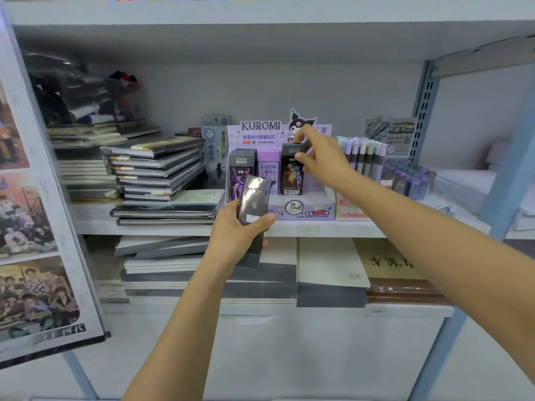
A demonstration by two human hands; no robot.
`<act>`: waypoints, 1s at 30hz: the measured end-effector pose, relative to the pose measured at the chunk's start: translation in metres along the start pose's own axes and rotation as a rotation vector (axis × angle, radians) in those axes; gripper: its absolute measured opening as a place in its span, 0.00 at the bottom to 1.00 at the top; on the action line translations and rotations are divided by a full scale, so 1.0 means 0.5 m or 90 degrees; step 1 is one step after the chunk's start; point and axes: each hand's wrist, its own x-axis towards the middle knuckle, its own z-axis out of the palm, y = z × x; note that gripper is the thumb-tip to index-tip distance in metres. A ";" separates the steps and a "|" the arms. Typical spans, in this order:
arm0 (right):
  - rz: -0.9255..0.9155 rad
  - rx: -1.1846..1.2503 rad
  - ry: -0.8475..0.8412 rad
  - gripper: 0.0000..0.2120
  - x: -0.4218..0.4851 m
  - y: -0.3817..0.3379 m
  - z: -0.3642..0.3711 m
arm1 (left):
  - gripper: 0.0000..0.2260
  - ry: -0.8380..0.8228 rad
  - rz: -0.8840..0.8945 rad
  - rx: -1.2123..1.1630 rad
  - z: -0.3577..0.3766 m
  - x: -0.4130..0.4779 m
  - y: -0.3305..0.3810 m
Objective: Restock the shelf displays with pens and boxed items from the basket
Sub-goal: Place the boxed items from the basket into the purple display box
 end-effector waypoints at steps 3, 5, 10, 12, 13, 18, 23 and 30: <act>-0.017 -0.021 -0.017 0.08 0.006 0.000 -0.004 | 0.12 0.004 -0.004 0.011 -0.004 -0.002 -0.001; -0.018 -0.010 -0.047 0.08 0.011 0.002 -0.010 | 0.12 0.008 -0.010 0.014 -0.006 -0.003 -0.003; -0.010 0.005 -0.081 0.09 0.019 0.011 -0.025 | 0.12 0.007 -0.014 0.023 -0.001 -0.002 -0.005; -0.002 -0.025 -0.057 0.09 0.017 0.011 -0.013 | 0.14 0.007 -0.017 0.024 0.002 -0.001 -0.005; -0.005 -0.051 -0.049 0.08 0.017 0.010 -0.004 | 0.14 0.007 -0.018 0.024 0.003 0.000 -0.005; -0.039 -0.166 -0.010 0.08 0.023 0.021 0.015 | 0.15 0.003 -0.025 0.017 0.007 0.000 -0.006; -0.074 -0.258 0.006 0.14 0.016 0.030 0.008 | 0.16 0.003 -0.029 0.030 0.004 -0.002 -0.004; -0.005 0.289 -0.084 0.20 -0.072 -0.049 -0.001 | 0.15 -0.023 -0.012 0.033 0.011 -0.018 0.014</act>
